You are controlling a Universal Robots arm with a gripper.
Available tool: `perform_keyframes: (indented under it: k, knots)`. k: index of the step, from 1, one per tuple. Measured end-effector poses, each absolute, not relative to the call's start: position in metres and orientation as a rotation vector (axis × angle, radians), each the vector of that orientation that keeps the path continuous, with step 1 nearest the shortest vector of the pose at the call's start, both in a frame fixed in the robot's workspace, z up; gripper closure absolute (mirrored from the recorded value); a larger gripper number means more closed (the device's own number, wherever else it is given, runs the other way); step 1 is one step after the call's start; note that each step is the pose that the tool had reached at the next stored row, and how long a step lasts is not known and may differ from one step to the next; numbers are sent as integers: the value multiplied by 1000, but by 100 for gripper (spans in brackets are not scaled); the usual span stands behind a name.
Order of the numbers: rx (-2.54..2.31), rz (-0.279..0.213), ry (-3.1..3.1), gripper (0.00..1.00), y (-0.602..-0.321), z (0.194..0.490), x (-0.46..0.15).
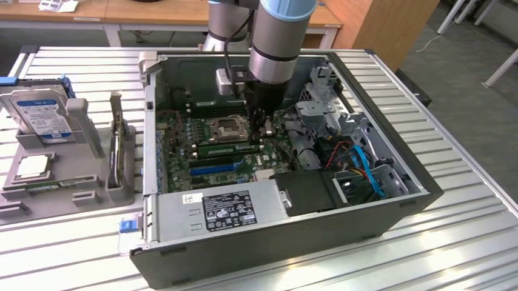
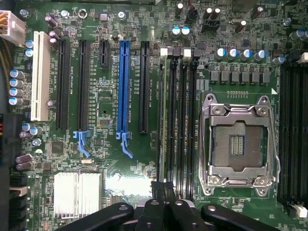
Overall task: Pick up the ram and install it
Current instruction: 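Press down the ram until it locks into place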
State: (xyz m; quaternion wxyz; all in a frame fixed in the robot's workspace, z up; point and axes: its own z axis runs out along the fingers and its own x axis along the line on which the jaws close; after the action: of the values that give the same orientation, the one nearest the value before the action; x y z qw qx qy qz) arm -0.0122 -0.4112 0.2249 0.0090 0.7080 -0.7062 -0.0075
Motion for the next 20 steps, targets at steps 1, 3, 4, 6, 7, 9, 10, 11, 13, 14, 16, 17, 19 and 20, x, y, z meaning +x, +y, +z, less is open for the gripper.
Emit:
perform_keyframes:
  k: [1,3,4,6,7,9,10,11,13,14,16,17,19,20]
  knots:
    - [2211,-24,-2206,89,-411,225,-12]
    - [2212,-23,-2206,89,-411,224,-12]
    - [2212,-22,-2206,89,-411,224,-12]
    - [2212,-20,-2206,89,-411,222,-12]
    - [2212,-20,-2207,89,-411,221,-12]
    - [2213,-20,-2207,89,-411,221,-12]
    - [2213,-20,-2207,89,-411,221,-12]
    - [2213,-20,-2208,89,-411,221,-13]
    - [2217,-19,-2211,89,-411,225,-17]
    - [2216,-17,-2210,89,-411,228,-18]
    - [2217,-13,-2211,89,-411,229,-25]
    - [2218,-11,-2212,89,-411,229,-29]
    - [2218,-9,-2213,89,-411,229,-38]
    - [2218,-8,-2213,89,-411,229,-43]
